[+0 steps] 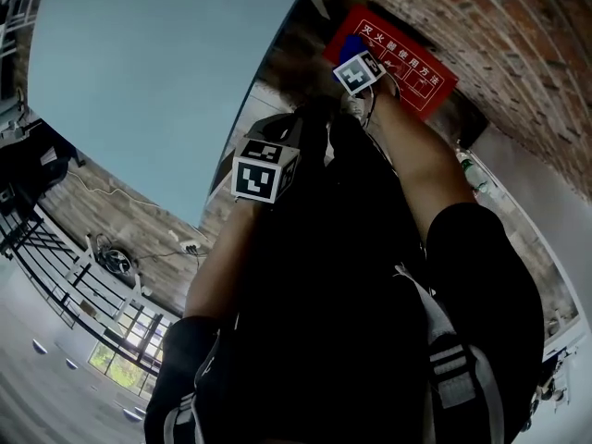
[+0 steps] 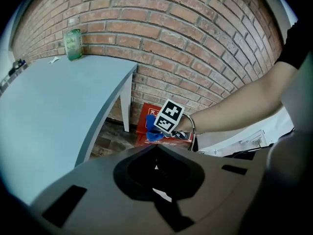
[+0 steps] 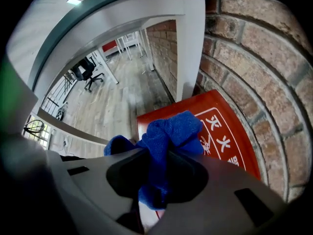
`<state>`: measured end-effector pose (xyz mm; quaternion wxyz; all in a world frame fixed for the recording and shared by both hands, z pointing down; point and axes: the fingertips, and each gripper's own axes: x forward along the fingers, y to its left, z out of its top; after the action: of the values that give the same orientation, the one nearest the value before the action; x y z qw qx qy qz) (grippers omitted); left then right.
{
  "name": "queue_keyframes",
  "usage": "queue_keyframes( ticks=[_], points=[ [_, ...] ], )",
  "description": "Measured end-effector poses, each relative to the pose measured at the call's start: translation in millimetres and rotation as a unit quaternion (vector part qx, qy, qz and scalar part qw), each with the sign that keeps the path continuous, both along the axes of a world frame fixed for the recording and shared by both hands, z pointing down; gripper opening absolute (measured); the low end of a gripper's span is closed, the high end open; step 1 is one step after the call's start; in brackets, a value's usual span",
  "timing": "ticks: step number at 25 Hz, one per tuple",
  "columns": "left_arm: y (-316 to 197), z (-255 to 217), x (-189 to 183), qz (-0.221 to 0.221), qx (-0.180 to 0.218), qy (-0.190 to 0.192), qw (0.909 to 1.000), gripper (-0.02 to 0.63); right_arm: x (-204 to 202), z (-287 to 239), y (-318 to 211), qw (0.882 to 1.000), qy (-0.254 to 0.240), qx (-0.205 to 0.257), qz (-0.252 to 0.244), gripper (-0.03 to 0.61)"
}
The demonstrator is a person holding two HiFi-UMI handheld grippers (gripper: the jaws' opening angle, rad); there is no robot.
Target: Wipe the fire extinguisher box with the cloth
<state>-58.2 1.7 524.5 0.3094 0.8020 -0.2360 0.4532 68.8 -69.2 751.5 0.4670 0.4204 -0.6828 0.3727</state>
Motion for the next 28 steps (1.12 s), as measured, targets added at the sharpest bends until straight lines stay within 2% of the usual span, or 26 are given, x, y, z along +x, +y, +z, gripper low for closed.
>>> queue_keyframes(
  ticks=[5, 9, 16, 21, 28],
  points=[
    [-8, -2, 14, 0.021, 0.005, -0.002, 0.9998, 0.008, 33, 12, 37, 0.999, 0.004, -0.005, 0.033, 0.089],
    [-10, -2, 27, 0.039, 0.005, 0.001, 0.9992, 0.008, 70, 14, 72, 0.997, 0.001, -0.017, 0.081, 0.089],
    [-10, -1, 46, 0.057, 0.002, 0.008, 0.9983, 0.008, 116, 16, 135, 0.992, 0.025, -0.046, 0.112, 0.089],
    [-10, -2, 60, 0.064, 0.003, 0.015, 0.9978, 0.008, 151, 10, 189, 0.984, 0.067, -0.092, 0.135, 0.089],
    [-22, 1, 66, 0.044, 0.001, 0.022, 0.9988, 0.008, 163, 21, 229, 0.972, 0.036, -0.127, 0.195, 0.089]
  ],
)
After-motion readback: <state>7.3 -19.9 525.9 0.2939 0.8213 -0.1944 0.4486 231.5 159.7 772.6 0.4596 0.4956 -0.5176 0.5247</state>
